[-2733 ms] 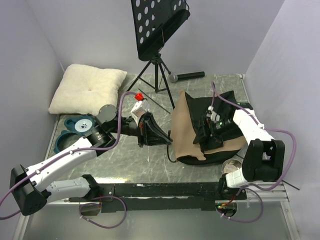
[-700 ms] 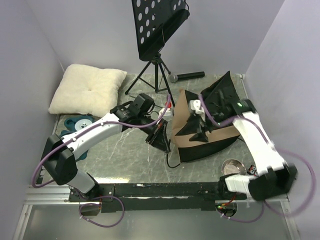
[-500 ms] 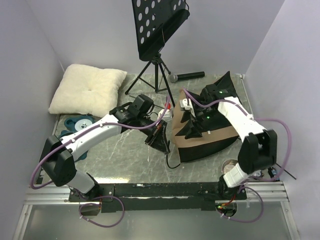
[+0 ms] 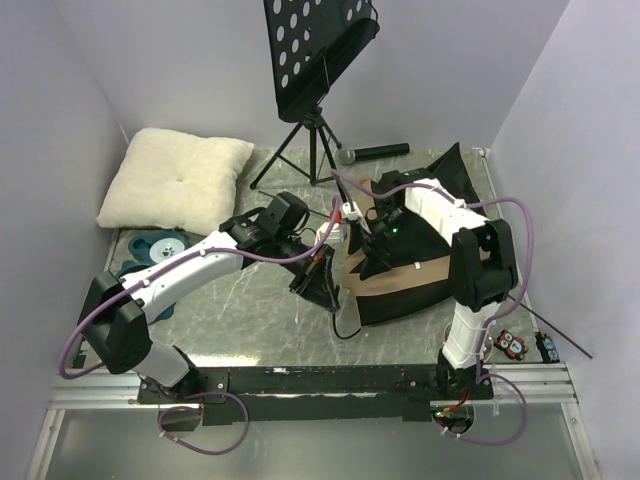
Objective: Set up the pet tent
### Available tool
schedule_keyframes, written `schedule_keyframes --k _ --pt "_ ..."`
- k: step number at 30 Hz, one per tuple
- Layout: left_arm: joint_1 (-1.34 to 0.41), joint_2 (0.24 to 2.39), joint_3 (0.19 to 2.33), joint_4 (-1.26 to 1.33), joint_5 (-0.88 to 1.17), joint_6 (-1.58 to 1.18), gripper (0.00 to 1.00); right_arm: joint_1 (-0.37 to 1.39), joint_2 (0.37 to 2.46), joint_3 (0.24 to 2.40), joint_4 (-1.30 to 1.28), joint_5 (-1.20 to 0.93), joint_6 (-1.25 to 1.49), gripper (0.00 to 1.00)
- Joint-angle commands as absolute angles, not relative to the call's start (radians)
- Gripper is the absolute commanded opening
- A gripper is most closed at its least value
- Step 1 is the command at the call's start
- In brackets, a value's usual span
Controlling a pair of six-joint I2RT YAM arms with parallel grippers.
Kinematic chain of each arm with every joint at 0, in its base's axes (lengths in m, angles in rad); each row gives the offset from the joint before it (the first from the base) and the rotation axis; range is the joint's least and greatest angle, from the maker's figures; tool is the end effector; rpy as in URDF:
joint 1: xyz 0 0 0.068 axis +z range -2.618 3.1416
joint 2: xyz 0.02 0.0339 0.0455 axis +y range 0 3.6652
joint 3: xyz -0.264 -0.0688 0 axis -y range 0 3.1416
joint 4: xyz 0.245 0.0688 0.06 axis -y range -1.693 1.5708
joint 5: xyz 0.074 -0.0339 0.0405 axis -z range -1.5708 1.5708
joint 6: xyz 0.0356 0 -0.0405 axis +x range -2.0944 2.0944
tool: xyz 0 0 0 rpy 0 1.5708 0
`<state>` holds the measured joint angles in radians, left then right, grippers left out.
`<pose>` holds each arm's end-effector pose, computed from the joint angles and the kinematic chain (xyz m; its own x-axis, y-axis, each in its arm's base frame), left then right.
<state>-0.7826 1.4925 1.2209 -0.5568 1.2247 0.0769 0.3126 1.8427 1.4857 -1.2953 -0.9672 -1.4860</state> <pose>0.1960 -0.2421 0.3053 -0.4679 0.5021 -0.7273 0.7283 -0.2472 -0.6392 0.3086 0.1305 0.2445 0.0301 -0.5847 -0.8107 -0.9544 -0.2579 0.1506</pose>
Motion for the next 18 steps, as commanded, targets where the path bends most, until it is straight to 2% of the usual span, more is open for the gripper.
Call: schedule_keyframes --k 1,11,13,15,18 --pt "-0.782 1.508 1.186 -0.580 1.111 0.081 0.01 0.334 1.871 1.503 -1.362 -0.970 -1.566 0.94" --pt "-0.782 1.502 1.183 -0.578 1.118 0.084 0.01 0.347 1.960 1.483 -1.367 -0.919 -1.543 0.94" --pt "-0.782 1.502 1.183 -0.574 1.118 0.084 0.01 0.348 1.971 1.480 -1.370 -0.911 -1.545 0.91" --pt "-0.782 1.503 1.180 -0.569 1.121 0.081 0.01 0.348 1.967 1.465 -1.365 -0.913 -1.546 0.84" --pt "-0.782 1.508 1.181 -0.571 1.118 0.081 0.01 0.353 1.956 1.448 -1.368 -0.914 -1.549 0.55"
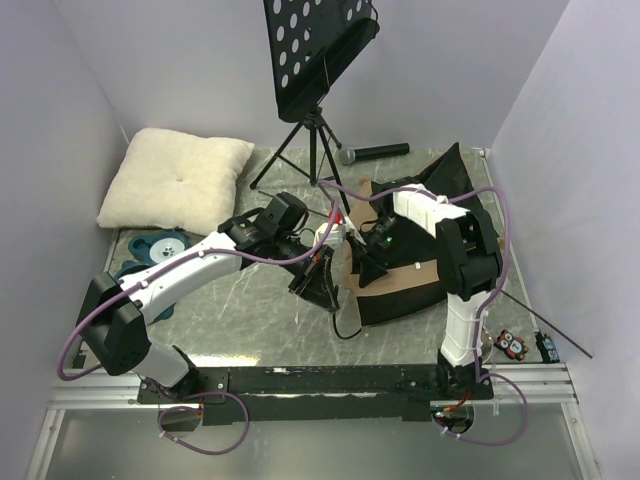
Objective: Set up the pet tent
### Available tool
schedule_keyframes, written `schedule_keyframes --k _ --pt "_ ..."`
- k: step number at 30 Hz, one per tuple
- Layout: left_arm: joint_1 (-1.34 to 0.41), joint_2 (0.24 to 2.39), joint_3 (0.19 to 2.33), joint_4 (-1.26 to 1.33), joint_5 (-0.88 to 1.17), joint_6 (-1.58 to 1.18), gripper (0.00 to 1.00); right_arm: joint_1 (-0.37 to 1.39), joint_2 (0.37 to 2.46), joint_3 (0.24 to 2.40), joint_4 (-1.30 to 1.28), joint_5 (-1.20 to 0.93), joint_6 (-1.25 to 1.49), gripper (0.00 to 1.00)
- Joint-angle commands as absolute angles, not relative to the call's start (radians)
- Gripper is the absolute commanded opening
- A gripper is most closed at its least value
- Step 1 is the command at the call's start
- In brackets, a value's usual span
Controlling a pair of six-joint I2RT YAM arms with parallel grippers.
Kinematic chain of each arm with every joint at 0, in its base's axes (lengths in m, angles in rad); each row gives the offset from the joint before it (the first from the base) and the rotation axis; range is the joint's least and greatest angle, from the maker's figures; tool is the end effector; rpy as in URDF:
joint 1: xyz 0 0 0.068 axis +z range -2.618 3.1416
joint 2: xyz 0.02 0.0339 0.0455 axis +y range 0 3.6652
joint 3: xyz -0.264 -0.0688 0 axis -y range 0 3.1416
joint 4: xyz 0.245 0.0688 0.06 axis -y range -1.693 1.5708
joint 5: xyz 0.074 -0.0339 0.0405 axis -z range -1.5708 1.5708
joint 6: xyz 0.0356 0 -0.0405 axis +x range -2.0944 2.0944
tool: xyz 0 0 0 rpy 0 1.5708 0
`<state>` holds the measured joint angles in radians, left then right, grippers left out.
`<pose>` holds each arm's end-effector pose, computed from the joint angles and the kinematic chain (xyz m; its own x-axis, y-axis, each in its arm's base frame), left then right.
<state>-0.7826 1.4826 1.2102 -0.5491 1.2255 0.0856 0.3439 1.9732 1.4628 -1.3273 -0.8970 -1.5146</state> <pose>0.1944 -0.2406 0.3053 -0.4580 0.4963 -0.7375 0.7350 -0.2553 -0.6282 0.3117 0.1412 0.1963 -0.0347 -0.6741 -0.7378 -0.9076 -0.2878 0.3057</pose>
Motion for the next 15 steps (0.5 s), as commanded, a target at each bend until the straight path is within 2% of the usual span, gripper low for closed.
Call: schedule_keyframes --k 1,7,15 --pt "-0.782 1.508 1.183 -0.571 1.117 0.083 0.01 0.353 1.948 1.448 -1.376 -0.917 -1.548 0.49" --pt "-0.779 1.502 1.175 -0.572 1.115 0.068 0.01 0.357 1.853 1.436 -1.353 -0.965 -1.456 0.01" --pt "-0.775 1.483 1.144 -0.502 1.127 -0.030 0.01 0.348 1.666 1.416 -1.309 -1.164 -1.272 0.00"
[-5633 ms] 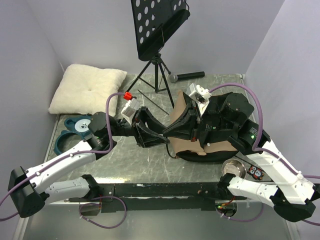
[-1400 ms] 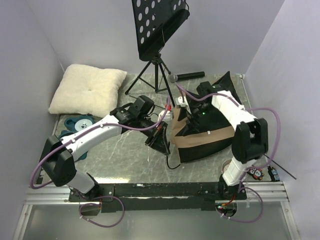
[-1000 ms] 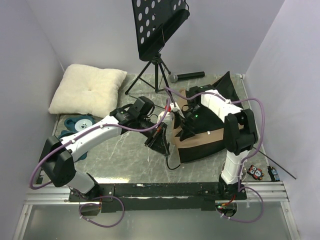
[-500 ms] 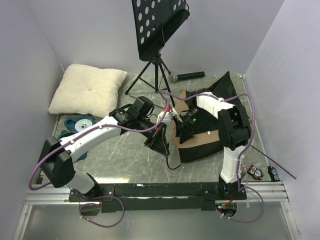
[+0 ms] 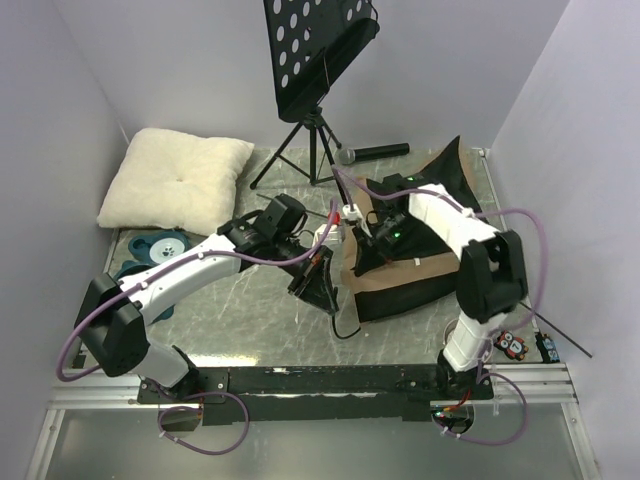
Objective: Set up the pet tent
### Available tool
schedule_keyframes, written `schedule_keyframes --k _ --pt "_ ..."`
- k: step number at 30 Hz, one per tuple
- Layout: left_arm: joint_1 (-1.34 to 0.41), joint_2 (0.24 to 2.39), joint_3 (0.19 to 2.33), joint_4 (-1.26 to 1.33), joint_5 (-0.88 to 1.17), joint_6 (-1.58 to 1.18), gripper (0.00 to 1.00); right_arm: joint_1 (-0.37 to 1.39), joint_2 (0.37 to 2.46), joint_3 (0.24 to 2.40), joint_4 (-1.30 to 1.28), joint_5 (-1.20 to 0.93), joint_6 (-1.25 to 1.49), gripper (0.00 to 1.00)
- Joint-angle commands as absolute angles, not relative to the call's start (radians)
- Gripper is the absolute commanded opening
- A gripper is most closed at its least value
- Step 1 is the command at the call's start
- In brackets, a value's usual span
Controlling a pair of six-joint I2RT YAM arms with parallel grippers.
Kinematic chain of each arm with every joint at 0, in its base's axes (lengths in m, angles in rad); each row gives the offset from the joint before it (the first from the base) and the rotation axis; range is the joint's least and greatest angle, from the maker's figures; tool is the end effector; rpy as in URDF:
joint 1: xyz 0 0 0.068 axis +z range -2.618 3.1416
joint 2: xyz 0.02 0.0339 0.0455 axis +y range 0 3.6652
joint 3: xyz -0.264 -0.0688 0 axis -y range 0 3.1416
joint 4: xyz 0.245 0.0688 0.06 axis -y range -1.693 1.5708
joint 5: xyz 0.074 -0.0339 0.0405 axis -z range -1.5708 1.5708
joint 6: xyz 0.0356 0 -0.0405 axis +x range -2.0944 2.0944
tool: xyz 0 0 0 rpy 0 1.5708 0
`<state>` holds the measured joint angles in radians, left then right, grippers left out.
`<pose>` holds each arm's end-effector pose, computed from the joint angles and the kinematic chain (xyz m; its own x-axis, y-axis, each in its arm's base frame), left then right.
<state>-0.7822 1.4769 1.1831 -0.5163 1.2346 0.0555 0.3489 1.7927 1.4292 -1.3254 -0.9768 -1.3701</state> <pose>0.1935 -0.2397 0.3007 -0.4745 0.4973 -0.7263 0.7216 -0.2527 -0.6445 0.2882 0.1362 0.2467 -0.0885 -0.6158 -0.7829 -0.9343 -0.2212 0.2795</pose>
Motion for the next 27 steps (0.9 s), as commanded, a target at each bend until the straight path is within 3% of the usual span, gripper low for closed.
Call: schedule_keyframes --k 1,6,15,21,27 --pt "-0.775 1.486 1.146 -0.500 1.126 -0.038 0.01 0.348 1.643 1.410 -1.296 -1.189 -1.253 0.00" --pt "-0.758 1.517 1.172 -0.502 1.146 -0.066 0.01 0.348 1.523 1.379 -1.203 -1.268 -1.076 0.00" --pt "-0.724 1.523 1.218 -0.456 1.167 -0.113 0.01 0.351 1.278 1.197 -0.770 -1.316 -0.614 0.00" --pt "-0.678 1.445 1.382 -0.465 1.089 -0.120 0.01 0.354 1.206 1.183 -0.759 -1.299 -0.545 0.00" --pt "-0.680 1.459 1.396 -0.483 1.091 -0.120 0.01 0.356 1.134 1.164 -0.366 -1.305 -0.166 0.00"
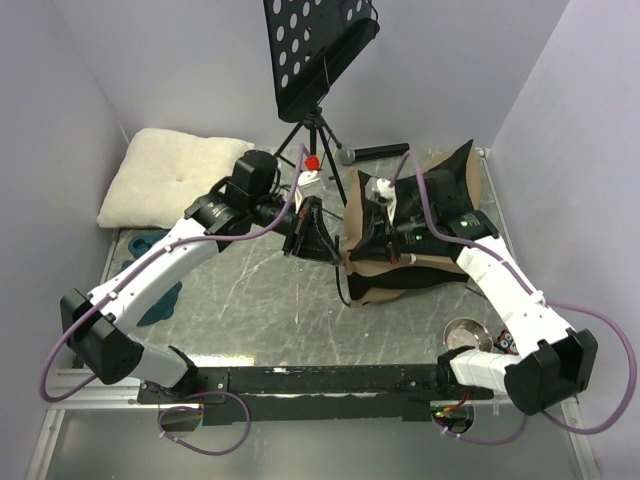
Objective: Set up the pet tent
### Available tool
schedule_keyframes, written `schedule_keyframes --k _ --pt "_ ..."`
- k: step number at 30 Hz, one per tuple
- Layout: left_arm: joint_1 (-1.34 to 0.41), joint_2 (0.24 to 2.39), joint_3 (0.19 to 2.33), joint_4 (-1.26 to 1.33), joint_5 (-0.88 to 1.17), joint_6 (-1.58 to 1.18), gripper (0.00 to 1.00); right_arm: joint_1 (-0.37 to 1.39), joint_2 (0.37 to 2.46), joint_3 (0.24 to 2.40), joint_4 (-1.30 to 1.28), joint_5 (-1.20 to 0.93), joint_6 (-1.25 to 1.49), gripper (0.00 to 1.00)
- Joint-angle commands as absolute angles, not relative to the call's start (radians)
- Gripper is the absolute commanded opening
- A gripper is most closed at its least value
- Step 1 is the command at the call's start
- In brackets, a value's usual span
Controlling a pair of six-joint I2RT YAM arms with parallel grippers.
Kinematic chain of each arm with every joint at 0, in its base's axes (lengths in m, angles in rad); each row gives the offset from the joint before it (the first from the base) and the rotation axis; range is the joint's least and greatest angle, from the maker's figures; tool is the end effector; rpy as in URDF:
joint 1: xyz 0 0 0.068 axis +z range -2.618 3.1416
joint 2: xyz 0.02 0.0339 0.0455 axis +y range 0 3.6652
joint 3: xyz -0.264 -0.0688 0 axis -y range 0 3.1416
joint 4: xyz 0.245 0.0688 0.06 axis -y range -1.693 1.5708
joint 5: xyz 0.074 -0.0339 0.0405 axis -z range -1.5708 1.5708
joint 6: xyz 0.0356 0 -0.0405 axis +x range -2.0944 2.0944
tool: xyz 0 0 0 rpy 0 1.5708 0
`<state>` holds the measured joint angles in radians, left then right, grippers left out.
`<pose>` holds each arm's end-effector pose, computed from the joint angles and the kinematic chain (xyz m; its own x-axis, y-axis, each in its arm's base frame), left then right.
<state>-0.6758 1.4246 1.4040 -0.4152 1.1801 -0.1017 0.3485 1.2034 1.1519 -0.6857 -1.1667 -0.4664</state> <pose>0.2190 -0.2178 0.3927 -0.4182 0.2858 -0.8622 0.8542 -0.1992 -0.4803 0.2126 0.1121 0.3480 -0.2162 -0.2667 -0.9392 -0.9755 0.0192 0.2191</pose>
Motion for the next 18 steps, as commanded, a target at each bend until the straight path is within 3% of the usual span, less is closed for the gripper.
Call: schedule_keyframes --k 1,18 --pt "-0.678 1.463 1.396 -0.495 1.095 -0.111 0.01 0.354 1.131 1.173 -0.330 -1.305 -0.122 0.00" --pt "-0.673 1.508 1.296 -0.520 1.173 -0.130 0.01 0.353 1.048 1.161 0.225 -1.275 0.471 0.00"
